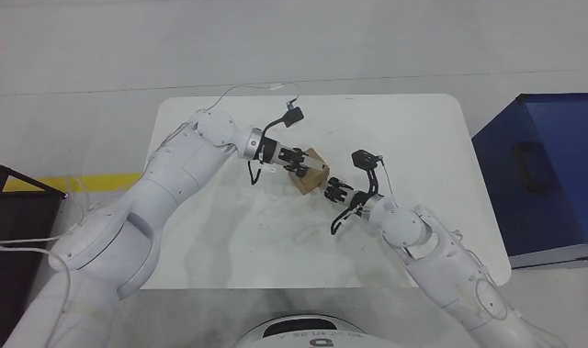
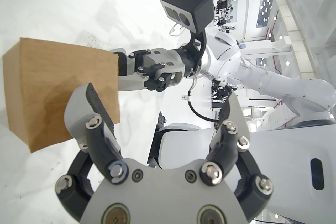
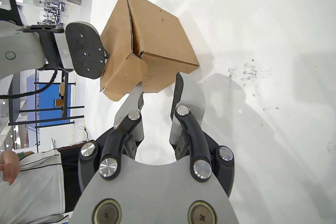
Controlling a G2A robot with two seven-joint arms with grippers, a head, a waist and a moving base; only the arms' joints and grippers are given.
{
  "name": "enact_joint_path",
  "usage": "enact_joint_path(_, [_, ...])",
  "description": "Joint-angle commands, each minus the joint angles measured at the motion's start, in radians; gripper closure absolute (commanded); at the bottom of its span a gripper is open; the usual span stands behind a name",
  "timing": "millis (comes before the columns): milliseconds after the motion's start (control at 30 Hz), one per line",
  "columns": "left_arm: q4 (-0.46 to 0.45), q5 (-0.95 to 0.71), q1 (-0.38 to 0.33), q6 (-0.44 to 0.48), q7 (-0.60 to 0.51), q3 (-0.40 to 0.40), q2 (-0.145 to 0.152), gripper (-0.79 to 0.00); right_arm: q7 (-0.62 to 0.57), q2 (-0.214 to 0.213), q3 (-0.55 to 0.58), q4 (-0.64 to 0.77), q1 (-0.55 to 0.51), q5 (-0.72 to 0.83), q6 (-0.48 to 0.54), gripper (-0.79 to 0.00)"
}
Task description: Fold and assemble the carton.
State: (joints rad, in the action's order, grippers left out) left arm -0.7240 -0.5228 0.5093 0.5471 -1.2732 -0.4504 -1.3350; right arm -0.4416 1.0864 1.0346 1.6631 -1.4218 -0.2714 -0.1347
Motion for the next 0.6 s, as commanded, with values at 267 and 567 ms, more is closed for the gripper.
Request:
enact_joint_path(267, [0.011,-0.009,-0.007,0.010,0.010,0.013,-0.006,-0.785,0.030,0.015,-0.024,-0.001,0.025,-0.010,-0.007,-0.212])
enact_joint_path(567, [0.016,-0.041,-0.008,0.009,0.009,0.017,-0.009,-0.785,0.047,0.032,-0.051,-0.014,0.051,-0.016,-0.048,-0.234])
